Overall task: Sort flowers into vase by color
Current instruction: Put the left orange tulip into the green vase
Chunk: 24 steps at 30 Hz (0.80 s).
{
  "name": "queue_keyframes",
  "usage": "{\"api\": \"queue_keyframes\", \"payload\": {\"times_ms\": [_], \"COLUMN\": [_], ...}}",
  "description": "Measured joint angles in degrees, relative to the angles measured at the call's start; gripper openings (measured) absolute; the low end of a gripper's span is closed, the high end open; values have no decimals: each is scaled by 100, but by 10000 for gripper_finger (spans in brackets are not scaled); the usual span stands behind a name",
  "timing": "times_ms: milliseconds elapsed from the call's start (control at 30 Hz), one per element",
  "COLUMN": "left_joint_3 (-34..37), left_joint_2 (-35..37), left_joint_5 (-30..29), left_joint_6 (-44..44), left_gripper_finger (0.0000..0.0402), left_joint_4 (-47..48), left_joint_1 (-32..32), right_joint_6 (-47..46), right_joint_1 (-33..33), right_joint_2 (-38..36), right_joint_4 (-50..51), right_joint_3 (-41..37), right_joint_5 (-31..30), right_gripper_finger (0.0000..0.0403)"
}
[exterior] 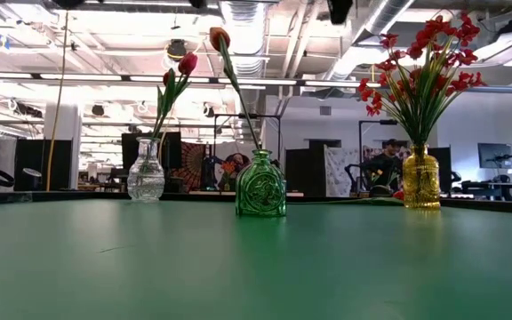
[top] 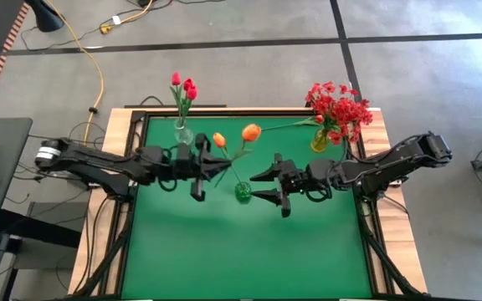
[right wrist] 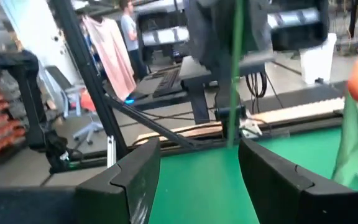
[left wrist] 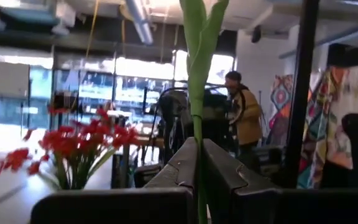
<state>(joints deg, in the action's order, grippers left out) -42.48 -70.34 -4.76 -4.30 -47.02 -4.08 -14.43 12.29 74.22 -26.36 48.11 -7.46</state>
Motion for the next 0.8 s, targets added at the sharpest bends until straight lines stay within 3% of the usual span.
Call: {"api": "queue_keyframes", "payload": {"times_ms": [167,333,500,800], "left_joint_3": [0,0,2,-23], "left_joint_2": [-711,-1340,-1693,-1701], "left_joint_5": [292,417,605,496], "left_joint_6": [276,59,-268,-451], "left_gripper_finger": [0,0,0,0], "left_joint_4": [-902,-1450,-1882,-2079], "left_joint_1": [2,2,-18,-17], "right_joint_6": [522,248,258,585], "right_joint_1": [137,171,144,49], "right_joint_2": [0,0,0,1], "right_joint_4": [650,1508,1380,1257], "right_joint_3": [330,483,488,493], "right_joint_5": [-2,-3,-21,-337], "right_gripper_finger": [244,244,244,244]}}
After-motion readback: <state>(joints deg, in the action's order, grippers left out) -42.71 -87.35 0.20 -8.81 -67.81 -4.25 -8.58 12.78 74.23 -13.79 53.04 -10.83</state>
